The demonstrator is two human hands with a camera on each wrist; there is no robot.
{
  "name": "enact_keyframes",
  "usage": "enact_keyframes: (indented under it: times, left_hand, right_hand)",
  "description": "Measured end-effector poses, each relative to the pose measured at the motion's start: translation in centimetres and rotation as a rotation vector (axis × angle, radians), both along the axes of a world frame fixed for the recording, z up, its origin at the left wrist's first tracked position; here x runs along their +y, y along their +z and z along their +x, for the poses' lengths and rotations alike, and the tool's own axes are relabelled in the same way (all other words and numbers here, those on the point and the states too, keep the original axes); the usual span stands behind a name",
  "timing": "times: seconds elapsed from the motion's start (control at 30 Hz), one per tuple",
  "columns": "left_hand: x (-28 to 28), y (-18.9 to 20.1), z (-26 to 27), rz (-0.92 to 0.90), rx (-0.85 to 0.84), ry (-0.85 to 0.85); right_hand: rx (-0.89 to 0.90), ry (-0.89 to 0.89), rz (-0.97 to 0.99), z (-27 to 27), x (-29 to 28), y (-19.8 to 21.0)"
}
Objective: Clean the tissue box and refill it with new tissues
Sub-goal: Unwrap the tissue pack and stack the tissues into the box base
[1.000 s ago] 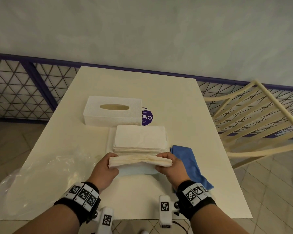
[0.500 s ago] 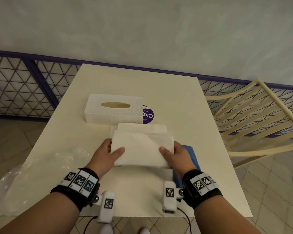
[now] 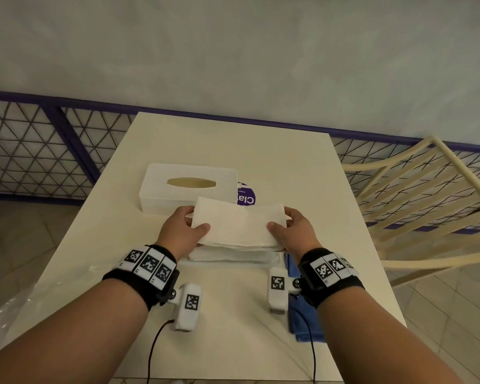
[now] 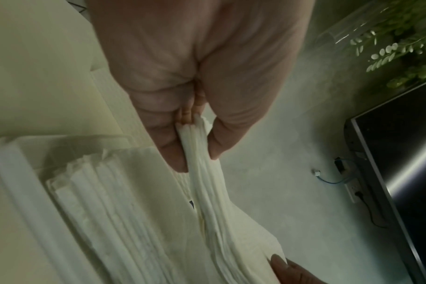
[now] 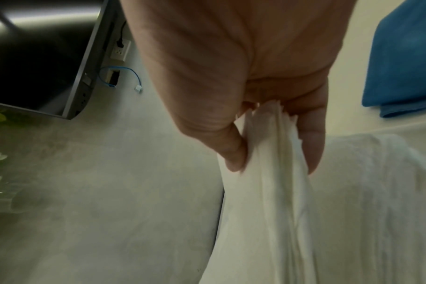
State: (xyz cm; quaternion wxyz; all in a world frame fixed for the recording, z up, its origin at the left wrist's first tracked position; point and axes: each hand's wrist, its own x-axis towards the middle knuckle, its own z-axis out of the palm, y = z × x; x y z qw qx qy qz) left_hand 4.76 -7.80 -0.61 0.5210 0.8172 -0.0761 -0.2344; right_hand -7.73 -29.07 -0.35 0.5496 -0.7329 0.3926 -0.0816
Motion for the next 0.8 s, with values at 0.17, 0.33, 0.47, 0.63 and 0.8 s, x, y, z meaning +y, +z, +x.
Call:
enact_keyframes:
  times: [0.17, 0.33, 0.47, 0.63, 0.8]
  left_hand:
    - [0.2, -0.9, 0.3, 0.089, -0.059, -0.023]
    - [1.3, -2.1, 0.5, 0.303, -0.302, -0.125]
    - [1.3, -2.5, -0.3, 0.426, -0.596, -0.403]
    - [0.8, -3.0, -0.9, 0.72, -0.537, -0.619]
    - [0.7, -3.5, -1.4, 0.751, -0.489, -0.619]
  right_hand:
    - [0.055, 0.025, -0.05, 0.7, -0.2, -0.7]
    - [0.214, 0.047, -0.211, 0.0, -0.1, -1.1]
    - [0.139, 0.12, -0.432, 0.0, 1.6, -1.7]
    - [0.274, 0.375, -0.53, 1.1, 2.9, -2.6]
    - [0.391, 0.445, -0.552, 1.4, 2.6, -3.5]
